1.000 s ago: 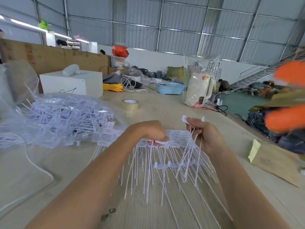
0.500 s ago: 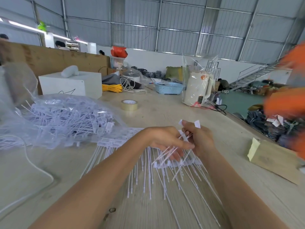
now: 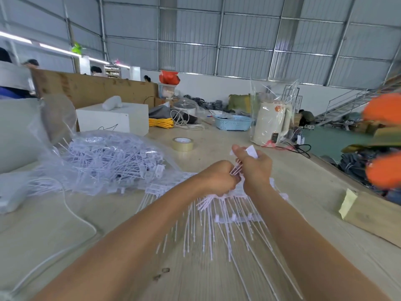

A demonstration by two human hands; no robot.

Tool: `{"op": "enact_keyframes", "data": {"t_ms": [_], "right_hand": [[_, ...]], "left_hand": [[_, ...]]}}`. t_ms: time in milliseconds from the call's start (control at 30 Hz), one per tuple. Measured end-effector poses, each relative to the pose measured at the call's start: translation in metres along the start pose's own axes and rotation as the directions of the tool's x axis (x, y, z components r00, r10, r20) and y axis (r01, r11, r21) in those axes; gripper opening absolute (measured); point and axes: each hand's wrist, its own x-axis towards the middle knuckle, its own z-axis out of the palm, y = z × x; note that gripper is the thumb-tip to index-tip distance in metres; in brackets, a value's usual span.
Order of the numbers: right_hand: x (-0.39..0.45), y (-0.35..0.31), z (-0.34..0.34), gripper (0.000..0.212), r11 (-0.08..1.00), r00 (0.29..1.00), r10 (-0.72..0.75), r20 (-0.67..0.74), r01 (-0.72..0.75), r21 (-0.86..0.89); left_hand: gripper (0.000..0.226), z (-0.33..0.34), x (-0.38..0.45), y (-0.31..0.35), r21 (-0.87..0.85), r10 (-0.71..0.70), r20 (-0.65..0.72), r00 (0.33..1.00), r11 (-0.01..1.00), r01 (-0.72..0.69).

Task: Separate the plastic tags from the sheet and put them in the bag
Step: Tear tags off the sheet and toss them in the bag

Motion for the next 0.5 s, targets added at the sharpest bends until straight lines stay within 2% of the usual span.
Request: {"op": "enact_keyframes", "data": {"t_ms": [100, 200, 267, 367, 433, 500], "right_hand": [[-0.011, 0.001, 0.027, 0.021, 1.0, 0.994, -0.002, 0.112, 0.005, -0.028], [-0.026, 0.005, 0.059, 0.027, 0.995, 0.965, -0.023, 0.261, 0.047, -0.087], [-0.037, 0.008, 0.08, 0.033, 0.986, 0.925, -0.034, 0.378, 0.094, -0.14], [-0.05, 0.013, 0.11, 0.04, 0.973, 0.824, -0.047, 0.564, 0.167, -0.162], [-0.055, 0.017, 0.126, 0.036, 0.918, 0.777, -0.176, 0.605, 0.351, -0.184], [-0.054, 0.023, 0.136, 0.023, 0.713, 0.699, -0.396, 0.595, 0.643, -0.281]], "left_hand": [[0.027, -0.024, -0.017, -0.015, 0.044, -0.02, -0.137, 0.99, 0.999, 0.027], [0.022, -0.058, -0.042, -0.038, 0.099, -0.082, -0.163, 0.983, 0.99, 0.099], [0.021, -0.083, -0.063, -0.056, 0.104, -0.147, -0.149, 0.978, 0.981, 0.164], [0.017, -0.119, -0.091, -0.082, 0.106, -0.209, -0.188, 0.96, 0.967, 0.232], [0.018, -0.141, -0.106, -0.099, 0.139, -0.256, -0.211, 0.943, 0.947, 0.288], [0.022, -0.16, -0.115, -0.115, 0.183, -0.315, -0.229, 0.921, 0.915, 0.359]]}}
